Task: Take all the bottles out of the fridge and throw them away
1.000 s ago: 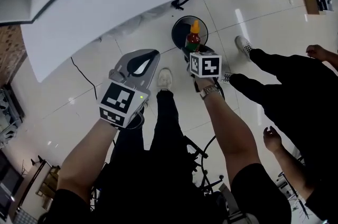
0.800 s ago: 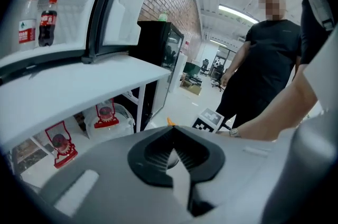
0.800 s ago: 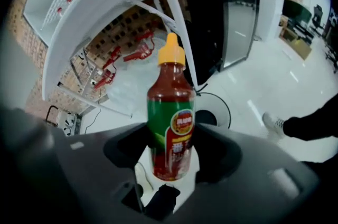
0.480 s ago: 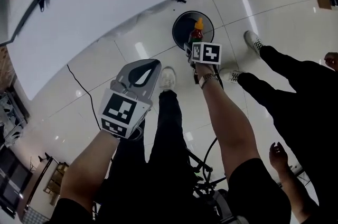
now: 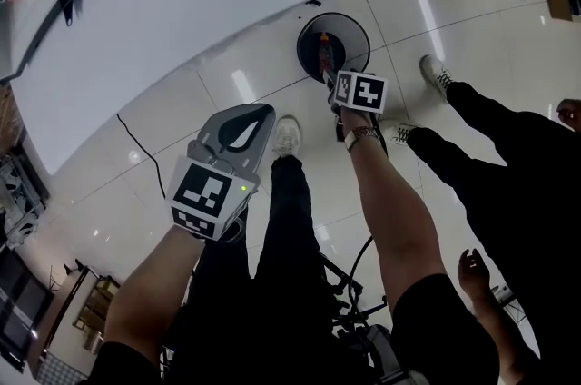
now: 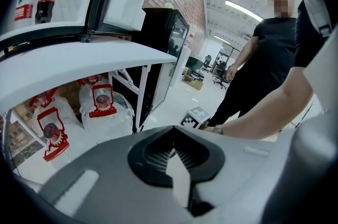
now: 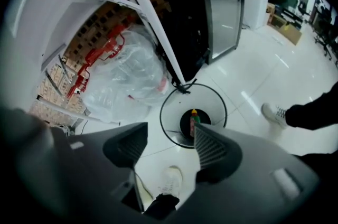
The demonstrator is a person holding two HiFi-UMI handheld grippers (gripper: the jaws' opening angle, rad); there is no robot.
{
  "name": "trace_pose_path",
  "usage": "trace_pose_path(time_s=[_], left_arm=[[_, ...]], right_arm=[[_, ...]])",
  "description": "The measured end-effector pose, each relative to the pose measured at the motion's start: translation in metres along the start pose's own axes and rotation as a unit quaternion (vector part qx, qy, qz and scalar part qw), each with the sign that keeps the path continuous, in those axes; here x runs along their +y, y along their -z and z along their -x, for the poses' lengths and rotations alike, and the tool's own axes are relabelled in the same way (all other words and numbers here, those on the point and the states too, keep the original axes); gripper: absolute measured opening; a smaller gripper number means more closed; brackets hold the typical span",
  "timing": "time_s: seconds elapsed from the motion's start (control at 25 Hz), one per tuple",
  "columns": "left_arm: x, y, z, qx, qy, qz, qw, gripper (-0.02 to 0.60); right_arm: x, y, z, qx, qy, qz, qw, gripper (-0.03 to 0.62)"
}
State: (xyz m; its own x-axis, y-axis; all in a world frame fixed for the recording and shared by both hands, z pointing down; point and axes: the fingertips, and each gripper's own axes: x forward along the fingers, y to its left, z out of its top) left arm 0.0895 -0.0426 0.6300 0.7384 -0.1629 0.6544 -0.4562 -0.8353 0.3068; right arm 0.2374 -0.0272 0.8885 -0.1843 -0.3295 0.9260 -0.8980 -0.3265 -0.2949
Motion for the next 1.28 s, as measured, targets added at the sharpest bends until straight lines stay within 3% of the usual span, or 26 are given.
trace_pose_path(time_s=[0.4, 0.8, 1.08, 1.28], left_arm=[[-0.01, -0.024, 0.027, -0.028, -0.015, -0.001, 0.9995, 0.003], [-0.017, -0.065, 0.086, -0.076, -0.049, 0.002, 0.9959, 0.003], [-0.012, -0.099, 0.133, -0.13, -0.094, 0.0, 0.9871, 0.003], [-0.003, -0.122, 0.187, -0.172, -0.14, 0.004, 0.9751, 0.003]], right_arm=[[0.041, -0.006, 0.051, -0.026, -0.034, 0.023, 0.999, 0.276], [0.117, -0.034, 0.159, -0.094, -0.099, 0.059, 0.989, 0.276], [0.184, -0.079, 0.248, -0.175, -0.153, 0.144, 0.962, 0.268], [0.247, -0.099, 0.321, -0.231, -0.19, 0.213, 0.93, 0.259]])
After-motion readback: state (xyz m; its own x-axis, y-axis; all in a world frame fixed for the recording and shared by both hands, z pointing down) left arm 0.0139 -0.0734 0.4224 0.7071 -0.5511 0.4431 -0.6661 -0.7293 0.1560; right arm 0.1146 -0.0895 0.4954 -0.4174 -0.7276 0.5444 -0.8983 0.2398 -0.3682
